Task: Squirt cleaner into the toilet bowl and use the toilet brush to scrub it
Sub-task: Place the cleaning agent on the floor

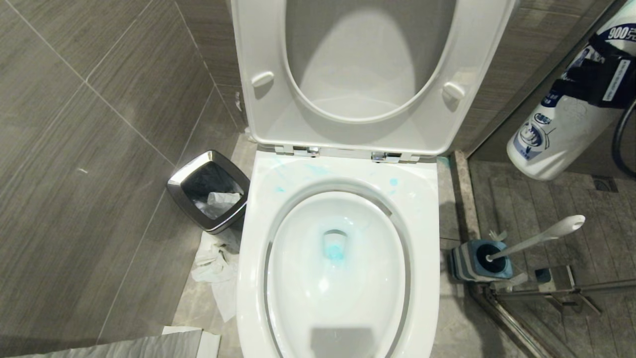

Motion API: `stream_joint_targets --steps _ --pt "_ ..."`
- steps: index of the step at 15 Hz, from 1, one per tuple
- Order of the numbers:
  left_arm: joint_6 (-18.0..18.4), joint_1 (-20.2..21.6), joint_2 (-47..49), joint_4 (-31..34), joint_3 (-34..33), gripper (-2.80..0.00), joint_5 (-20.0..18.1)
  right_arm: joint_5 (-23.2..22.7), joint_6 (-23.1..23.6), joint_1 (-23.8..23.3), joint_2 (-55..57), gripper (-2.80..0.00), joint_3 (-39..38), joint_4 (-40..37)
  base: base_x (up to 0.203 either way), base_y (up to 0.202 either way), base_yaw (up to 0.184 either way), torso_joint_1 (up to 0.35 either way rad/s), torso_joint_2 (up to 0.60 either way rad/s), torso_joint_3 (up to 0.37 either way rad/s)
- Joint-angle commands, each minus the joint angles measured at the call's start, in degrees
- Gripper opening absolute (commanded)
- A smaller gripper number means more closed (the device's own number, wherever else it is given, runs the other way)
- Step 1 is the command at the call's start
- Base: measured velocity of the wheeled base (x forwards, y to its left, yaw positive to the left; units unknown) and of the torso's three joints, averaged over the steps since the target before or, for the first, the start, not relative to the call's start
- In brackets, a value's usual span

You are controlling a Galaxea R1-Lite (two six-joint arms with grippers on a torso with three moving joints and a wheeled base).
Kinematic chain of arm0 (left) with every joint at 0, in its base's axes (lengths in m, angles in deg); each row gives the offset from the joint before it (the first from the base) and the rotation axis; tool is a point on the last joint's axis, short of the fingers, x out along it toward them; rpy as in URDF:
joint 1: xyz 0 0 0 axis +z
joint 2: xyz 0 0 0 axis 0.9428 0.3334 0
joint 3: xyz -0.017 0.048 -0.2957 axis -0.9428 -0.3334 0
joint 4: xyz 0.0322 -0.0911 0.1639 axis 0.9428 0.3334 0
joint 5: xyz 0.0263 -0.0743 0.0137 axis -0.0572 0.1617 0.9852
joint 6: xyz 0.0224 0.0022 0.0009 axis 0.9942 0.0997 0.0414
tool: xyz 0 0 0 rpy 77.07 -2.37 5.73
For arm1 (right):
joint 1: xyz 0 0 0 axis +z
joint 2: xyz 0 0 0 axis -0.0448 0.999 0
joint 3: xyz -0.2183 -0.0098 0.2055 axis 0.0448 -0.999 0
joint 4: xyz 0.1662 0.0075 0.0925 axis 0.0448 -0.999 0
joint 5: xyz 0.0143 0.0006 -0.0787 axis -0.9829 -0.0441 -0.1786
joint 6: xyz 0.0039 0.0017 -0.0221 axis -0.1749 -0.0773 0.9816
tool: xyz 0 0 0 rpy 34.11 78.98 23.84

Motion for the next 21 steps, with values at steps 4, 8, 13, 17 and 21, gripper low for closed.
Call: stream_joint_targets --steps 4,8,13,17,21 --pt "0.02 0.00 0.05 0.02 -0.09 -2.80 -0.02 -2.48 -0.67 -0.87 6.38 -2.80 -7.94 18.06 0.000 0.000 0.000 0.000 0.00 0.000" --pt "0.06 0.00 0.05 0.02 -0.09 -2.80 -0.02 -3.35 -0.59 -1.86 14.79 -2.80 -7.81 27.03 0.000 0.000 0.000 0.000 0.00 0.000" --pt "0.06 0.00 0.05 0.02 -0.09 -2.80 -0.02 -3.55 2.94 -5.24 24.92 -2.80 -7.87 37.94 0.000 0.000 0.000 0.000 0.00 0.000" --pt "0.06 0.00 0.05 0.02 -0.09 -2.80 -0.02 -3.65 5.48 -5.91 33.44 -2.80 -8.25 46.35 0.000 0.000 0.000 0.000 0.00 0.000" --pt "0.38 0.00 0.05 -0.06 -0.09 -2.80 -0.10 -3.64 6.79 -6.61 41.76 -2.80 -8.49 52.98 0.000 0.000 0.000 0.000 0.00 0.000"
